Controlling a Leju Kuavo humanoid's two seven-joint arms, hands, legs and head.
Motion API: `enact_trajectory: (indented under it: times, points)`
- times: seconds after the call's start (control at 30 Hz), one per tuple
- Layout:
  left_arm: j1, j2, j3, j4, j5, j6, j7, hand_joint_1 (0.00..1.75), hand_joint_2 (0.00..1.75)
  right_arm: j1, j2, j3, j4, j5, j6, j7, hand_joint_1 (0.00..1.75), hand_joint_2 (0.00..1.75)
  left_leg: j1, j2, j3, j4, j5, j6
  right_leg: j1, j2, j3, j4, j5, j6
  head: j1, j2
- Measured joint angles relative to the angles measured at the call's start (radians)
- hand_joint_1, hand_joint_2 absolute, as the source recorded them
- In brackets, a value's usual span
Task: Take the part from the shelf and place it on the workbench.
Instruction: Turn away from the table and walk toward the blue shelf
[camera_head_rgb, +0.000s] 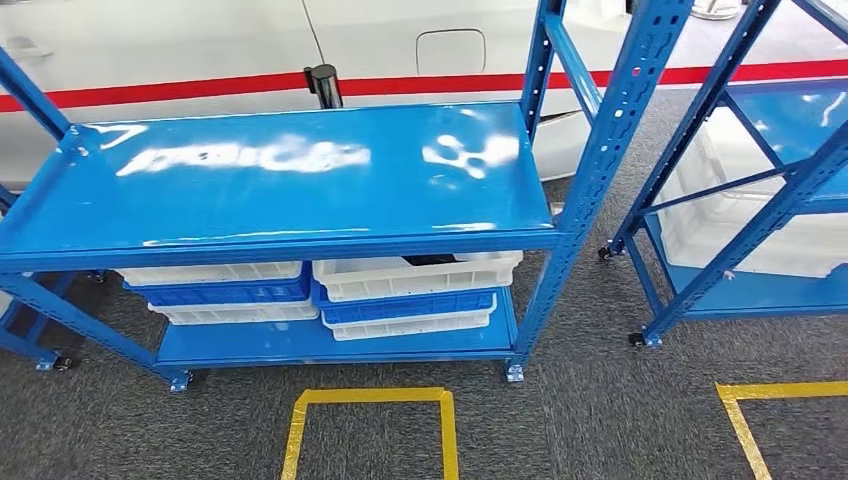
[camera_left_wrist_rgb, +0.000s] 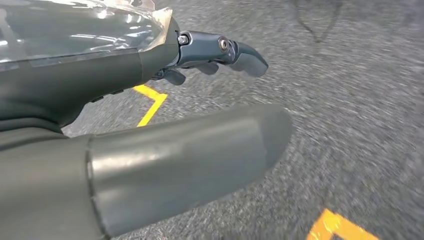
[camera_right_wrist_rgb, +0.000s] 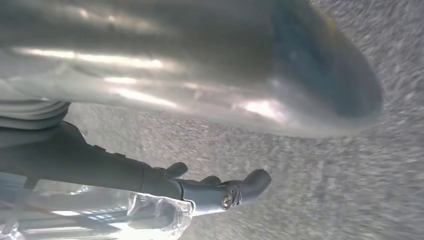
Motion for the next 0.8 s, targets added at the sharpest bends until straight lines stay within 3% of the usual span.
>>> enact_trajectory:
  times: [0.07,0.1,0.13,0.17,0.27,0.33,0.4,0.47,0.53,0.57,0.63,0.67,0.73,0.77,0.8]
  points:
    - [0.002,0.001,0.0,0.0,-0.004,0.0,0.0,0.0,0.0,0.0,0.001,-0.005,0.0,-0.001,-0.001,0.0,0.0,0.0,-0.006,-0.048,-0.064,0.139,-0.079,0.007,0.008,0.023,-0.006,0.0,0.005,-0.008,-0.001,0.0]
    - [0.003,0.001,0.0,0.0,-0.007,0.0,0.0,0.0,0.0,0.0,0.001,-0.008,0.0,-0.002,-0.001,0.0,0.0,0.0,-0.011,-0.056,-0.092,0.196,-0.099,0.014,0.014,0.036,-0.008,0.0,0.006,-0.012,-0.001,0.0]
    - [0.003,0.002,0.0,0.0,-0.009,0.0,0.0,0.0,0.0,0.001,0.001,-0.01,0.0,-0.003,-0.002,0.001,0.0,0.0,-0.016,-0.059,-0.106,0.221,-0.1,0.022,0.02,0.05,-0.01,0.001,0.008,-0.013,-0.001,0.0]
    - [0.004,0.002,0.0,0.0,-0.01,0.0,0.0,0.0,0.0,0.001,0.001,-0.013,0.0,-0.004,-0.002,0.002,0.0,0.0,-0.021,-0.063,-0.103,0.208,-0.08,0.034,0.026,0.064,-0.01,0.001,0.009,-0.015,-0.001,0.0]
    - [0.003,0.005,-0.001,0.0,-0.014,0.0,0.0,0.0,0.0,0.002,0.004,-0.017,0.0,0.014,-0.004,0.013,0.0,0.0,-0.044,-0.105,-0.022,0.028,0.019,0.086,0.037,0.1,-0.009,0.001,0.013,-0.02,0.0,0.0]
    - [-0.001,0.009,-0.003,0.0,-0.018,0.0,0.001,0.0,0.0,0.003,0.007,-0.019,-0.001,0.039,-0.006,0.023,0.0,0.0,-0.058,-0.118,0.005,-0.036,0.042,0.103,0.037,0.112,-0.012,0.0,0.016,-0.018,-0.002,0.0]
    - [-0.005,0.008,-0.005,0.0,-0.021,0.0,0.002,0.0,0.0,0.006,0.008,-0.024,-0.001,0.056,-0.008,0.028,0.0,0.0,-0.062,-0.107,0.008,-0.048,0.05,0.102,0.037,0.117,-0.016,-0.001,0.019,-0.011,-0.004,0.0]
    - [-0.004,0.007,-0.008,0.0,-0.024,0.0,0.003,0.0,0.0,0.008,0.007,-0.03,-0.002,0.064,-0.009,0.031,0.0,0.0,-0.056,-0.096,0.013,-0.068,0.066,0.102,0.042,0.086,-0.036,0.032,0.0,-0.009,-0.003,0.0]
    - [-0.001,0.006,-0.011,0.0,-0.026,0.0,0.003,0.0,0.0,0.006,0.006,-0.032,-0.003,0.067,-0.009,0.032,0.0,0.0,-0.053,-0.081,0.013,-0.078,0.076,0.105,0.042,0.043,-0.084,0.129,-0.053,-0.014,-0.001,0.0]
    - [0.0,0.006,-0.013,0.0,-0.027,0.0,0.003,0.0,0.0,0.004,0.006,-0.033,-0.003,0.067,-0.009,0.033,0.0,0.0,-0.053,-0.073,0.01,-0.078,0.078,0.106,0.039,0.034,-0.113,0.194,-0.083,-0.014,0.001,0.0]
    - [0.002,0.005,-0.014,0.0,-0.027,0.0,0.004,0.0,0.0,0.005,0.005,-0.035,-0.004,0.069,-0.009,0.033,0.0,0.0,-0.052,-0.058,0.007,-0.077,0.079,0.105,0.028,0.026,-0.146,0.281,-0.112,0.002,0.0,0.0]
    - [0.003,0.005,-0.014,0.0,-0.027,0.0,0.004,0.0,0.0,0.007,0.005,-0.036,-0.004,0.07,-0.009,0.033,0.0,0.0,-0.05,-0.052,0.006,-0.077,0.079,0.103,0.022,0.022,-0.134,0.272,-0.105,0.016,0.0,0.0]
    - [0.002,0.004,-0.014,0.0,-0.027,0.0,0.005,0.0,0.0,0.008,0.003,-0.038,-0.005,0.078,-0.009,0.033,0.0,0.0,-0.048,-0.045,0.007,-0.073,0.078,0.095,0.009,0.012,-0.057,0.146,-0.061,0.043,0.0,0.0]
    - [0.002,0.003,-0.014,0.0,-0.027,0.0,0.005,0.0,0.0,0.007,0.003,-0.039,-0.006,0.083,-0.009,0.034,0.0,0.0,-0.049,-0.042,0.005,-0.067,0.075,0.088,0.006,0.005,-0.015,0.071,-0.041,0.051,0.001,0.0]
    - [0.002,0.003,-0.014,0.0,-0.027,0.0,0.006,0.0,0.0,0.006,0.003,-0.04,-0.006,0.088,-0.009,0.033,0.0,0.0,-0.051,-0.04,0.003,-0.06,0.07,0.081,0.004,0.001,0.015,0.015,-0.026,0.051,0.001,0.0]
